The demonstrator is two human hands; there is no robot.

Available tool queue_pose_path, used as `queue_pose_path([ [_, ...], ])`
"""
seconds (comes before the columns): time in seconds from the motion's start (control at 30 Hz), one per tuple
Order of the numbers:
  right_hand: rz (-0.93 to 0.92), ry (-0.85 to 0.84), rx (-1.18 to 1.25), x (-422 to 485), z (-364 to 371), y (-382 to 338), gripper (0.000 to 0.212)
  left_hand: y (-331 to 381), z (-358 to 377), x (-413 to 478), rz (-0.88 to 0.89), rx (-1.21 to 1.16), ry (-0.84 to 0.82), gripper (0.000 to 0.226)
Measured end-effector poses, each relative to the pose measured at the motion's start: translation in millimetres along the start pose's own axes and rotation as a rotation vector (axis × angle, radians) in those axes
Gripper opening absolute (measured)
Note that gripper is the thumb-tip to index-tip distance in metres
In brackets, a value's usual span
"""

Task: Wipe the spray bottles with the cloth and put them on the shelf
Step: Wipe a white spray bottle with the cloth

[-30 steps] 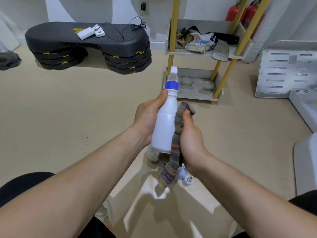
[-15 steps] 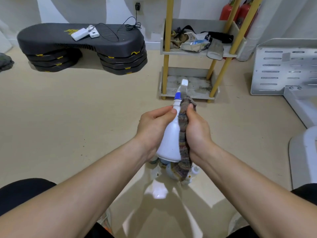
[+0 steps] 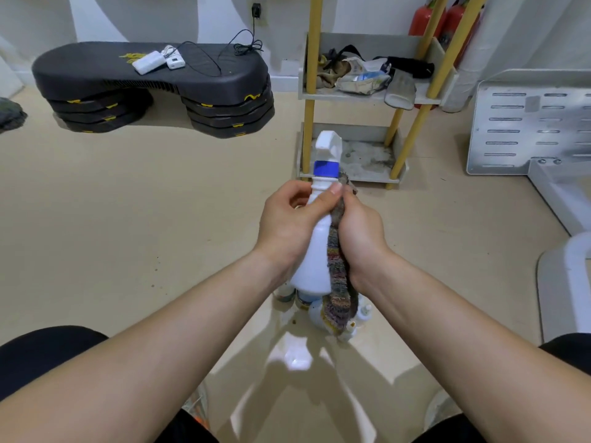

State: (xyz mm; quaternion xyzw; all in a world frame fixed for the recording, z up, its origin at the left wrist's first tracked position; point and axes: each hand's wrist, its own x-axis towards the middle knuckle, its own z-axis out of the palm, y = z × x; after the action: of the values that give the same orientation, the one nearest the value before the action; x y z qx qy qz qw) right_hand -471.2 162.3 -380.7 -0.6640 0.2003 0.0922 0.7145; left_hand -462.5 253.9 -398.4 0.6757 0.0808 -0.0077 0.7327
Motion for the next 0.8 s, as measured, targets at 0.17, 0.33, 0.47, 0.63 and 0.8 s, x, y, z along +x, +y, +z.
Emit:
queue_pose_path([
  [0.17,-0.151,-0.004,-0.037,-6.7,1.4,21.2,0.038,12.0,-13.6,13.8,-0.211,-0.302,-0.052,0.055],
  [0.33,0.205,-0.109,0.228,-12.4,-2.0,27.2,0.035,19.2,-24.6,16.4,-0.288,-0.353,-0.093,0.035],
  [0.47,-0.050,0.029,0.006,-14.8,0.2,25.2,0.039,11.1,-17.5,19.2,-0.144,-0.067,0.103,0.047],
  [0.63,-0.567,0.022,-0.612,-16.4,2.7,30.1,0.032,8.0,-7.1,13.8,-0.219,-0.184,0.123,0.034],
  [0.8,-0.290,0.000,-0.394,-1.1,3.9,13.0,0.047,8.9,-6.3,11.8,-0.188,-0.213,0.083,0.053],
])
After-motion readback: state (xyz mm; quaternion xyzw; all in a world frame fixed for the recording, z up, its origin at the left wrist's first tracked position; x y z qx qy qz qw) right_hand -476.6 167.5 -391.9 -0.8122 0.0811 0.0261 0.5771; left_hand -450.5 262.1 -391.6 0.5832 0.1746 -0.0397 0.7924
